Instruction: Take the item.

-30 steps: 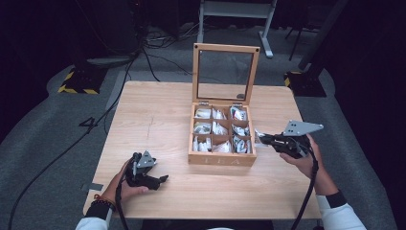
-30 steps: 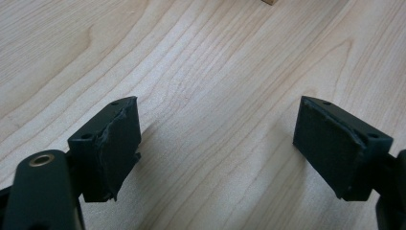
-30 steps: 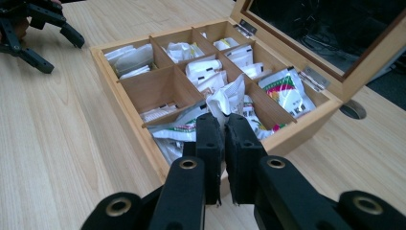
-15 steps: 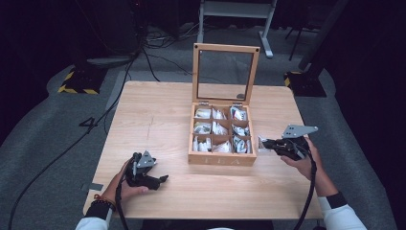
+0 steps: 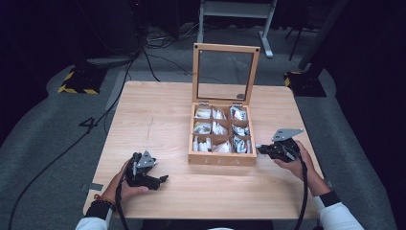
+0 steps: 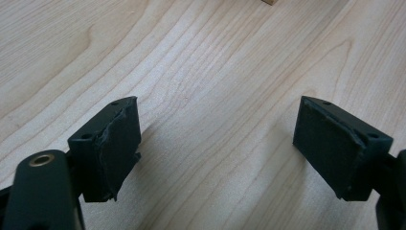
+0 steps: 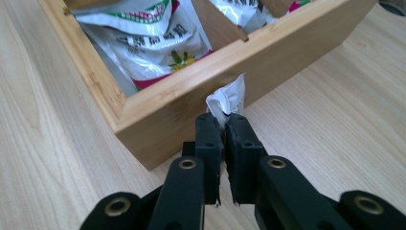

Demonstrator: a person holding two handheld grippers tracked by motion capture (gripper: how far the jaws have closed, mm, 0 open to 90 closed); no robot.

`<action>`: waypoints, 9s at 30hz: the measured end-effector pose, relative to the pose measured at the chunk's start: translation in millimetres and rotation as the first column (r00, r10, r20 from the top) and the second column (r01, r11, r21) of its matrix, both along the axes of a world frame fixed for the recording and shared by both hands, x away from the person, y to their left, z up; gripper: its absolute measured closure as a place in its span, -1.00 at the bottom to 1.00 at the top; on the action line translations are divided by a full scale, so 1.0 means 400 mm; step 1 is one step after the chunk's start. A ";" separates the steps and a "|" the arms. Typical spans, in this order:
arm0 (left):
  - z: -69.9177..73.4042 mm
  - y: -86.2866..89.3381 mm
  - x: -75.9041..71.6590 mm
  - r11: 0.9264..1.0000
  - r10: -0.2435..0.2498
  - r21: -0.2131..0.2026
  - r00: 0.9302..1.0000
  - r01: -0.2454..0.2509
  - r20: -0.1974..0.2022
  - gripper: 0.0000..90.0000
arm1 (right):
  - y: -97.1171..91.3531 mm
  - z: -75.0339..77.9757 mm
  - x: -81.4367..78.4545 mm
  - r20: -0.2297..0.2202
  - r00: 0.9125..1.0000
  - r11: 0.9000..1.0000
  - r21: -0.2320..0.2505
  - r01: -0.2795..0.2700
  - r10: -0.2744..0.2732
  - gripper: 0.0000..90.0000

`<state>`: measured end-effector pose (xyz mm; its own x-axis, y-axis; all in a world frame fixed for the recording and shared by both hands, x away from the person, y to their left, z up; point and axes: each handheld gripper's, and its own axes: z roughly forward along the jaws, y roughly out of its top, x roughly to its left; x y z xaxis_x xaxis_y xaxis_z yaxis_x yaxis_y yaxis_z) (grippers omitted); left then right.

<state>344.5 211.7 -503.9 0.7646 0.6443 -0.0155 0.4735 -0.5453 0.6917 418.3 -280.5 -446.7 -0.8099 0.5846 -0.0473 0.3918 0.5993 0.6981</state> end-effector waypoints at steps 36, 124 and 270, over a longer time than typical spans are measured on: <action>0.016 -0.008 0.033 0.999 0.051 0.019 0.998 -0.051 -0.027 -0.59 | -0.052 -0.015 -0.015 0.001 0.998 0.996 0.069 0.060 -0.060 -0.47; 0.235 -0.313 0.631 0.963 0.216 -0.164 0.976 -0.214 -0.007 -0.46 | 0.120 0.107 0.454 -0.064 0.953 0.928 0.214 0.304 -0.297 -0.30; 0.324 -0.225 0.160 0.998 -0.050 -0.034 0.979 0.058 0.199 -0.08 | 0.064 0.181 -0.006 0.163 0.986 0.988 0.152 0.003 -0.028 -0.26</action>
